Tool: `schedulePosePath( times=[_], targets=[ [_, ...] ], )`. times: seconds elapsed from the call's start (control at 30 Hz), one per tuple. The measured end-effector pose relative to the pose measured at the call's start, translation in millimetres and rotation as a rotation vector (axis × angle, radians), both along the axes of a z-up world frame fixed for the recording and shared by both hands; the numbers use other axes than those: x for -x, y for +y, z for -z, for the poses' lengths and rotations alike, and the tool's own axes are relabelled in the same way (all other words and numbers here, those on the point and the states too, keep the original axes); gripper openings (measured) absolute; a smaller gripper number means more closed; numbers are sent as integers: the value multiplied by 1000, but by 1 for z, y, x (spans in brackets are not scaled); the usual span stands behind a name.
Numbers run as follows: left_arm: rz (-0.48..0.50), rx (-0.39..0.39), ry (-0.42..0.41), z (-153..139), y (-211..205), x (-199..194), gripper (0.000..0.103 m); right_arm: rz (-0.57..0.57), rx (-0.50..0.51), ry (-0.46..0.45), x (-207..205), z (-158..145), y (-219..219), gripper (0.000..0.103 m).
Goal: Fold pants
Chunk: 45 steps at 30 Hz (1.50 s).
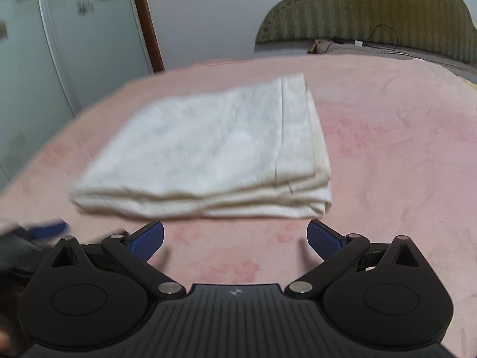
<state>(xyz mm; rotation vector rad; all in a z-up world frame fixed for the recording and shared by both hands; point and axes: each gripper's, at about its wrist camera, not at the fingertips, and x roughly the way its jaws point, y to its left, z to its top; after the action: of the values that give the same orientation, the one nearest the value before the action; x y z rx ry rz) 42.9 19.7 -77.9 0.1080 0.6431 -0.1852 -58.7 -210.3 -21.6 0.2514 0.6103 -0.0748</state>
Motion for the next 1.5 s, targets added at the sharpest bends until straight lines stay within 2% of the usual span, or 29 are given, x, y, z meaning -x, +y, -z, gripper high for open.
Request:
schedulePosePath(
  times=[0.13, 0.23, 0.3, 0.33, 0.4, 0.53, 0.63, 0.7, 0.77, 0.87, 1.0, 1.5],
  targets=[
    [0, -1, -1, 0, 0, 1, 103, -94, -117, -123, 31, -43, 2, 103],
    [-1, -2, -1, 0, 0, 1, 103, -206, -305, -205, 47, -68, 5, 103],
    [-1, 2, 1, 0, 0, 1, 103, -274, -433, -221, 46, -75, 7, 103],
    [-1, 1, 0, 0, -1, 1, 103, -289, -464, -226, 45, -77, 10, 103],
    [-1, 1, 0, 0, -1, 2, 103, -275, -425, -234, 41, -79, 17, 103],
    [-1, 2, 1, 0, 0, 2, 103, -131, -171, -211, 31, -68, 24, 103],
    [-1, 2, 1, 0, 0, 2, 103, 4, 41, -120, 14, -43, 18, 103],
    [-1, 2, 1, 0, -1, 2, 103, 38, 91, -61, 4, -23, 13, 103],
    [-1, 2, 1, 0, -1, 2, 103, 26, 91, -2, -5, -3, 9, 103],
    [-1, 2, 1, 0, -1, 2, 103, 29, 76, 41, -12, 18, 7, 103],
    [-1, 2, 1, 0, -1, 2, 103, 50, 209, 45, -19, 33, 20, 103],
    [-2, 2, 1, 0, 0, 1, 103, 66, 174, 49, -24, 40, 13, 103]
  ],
)
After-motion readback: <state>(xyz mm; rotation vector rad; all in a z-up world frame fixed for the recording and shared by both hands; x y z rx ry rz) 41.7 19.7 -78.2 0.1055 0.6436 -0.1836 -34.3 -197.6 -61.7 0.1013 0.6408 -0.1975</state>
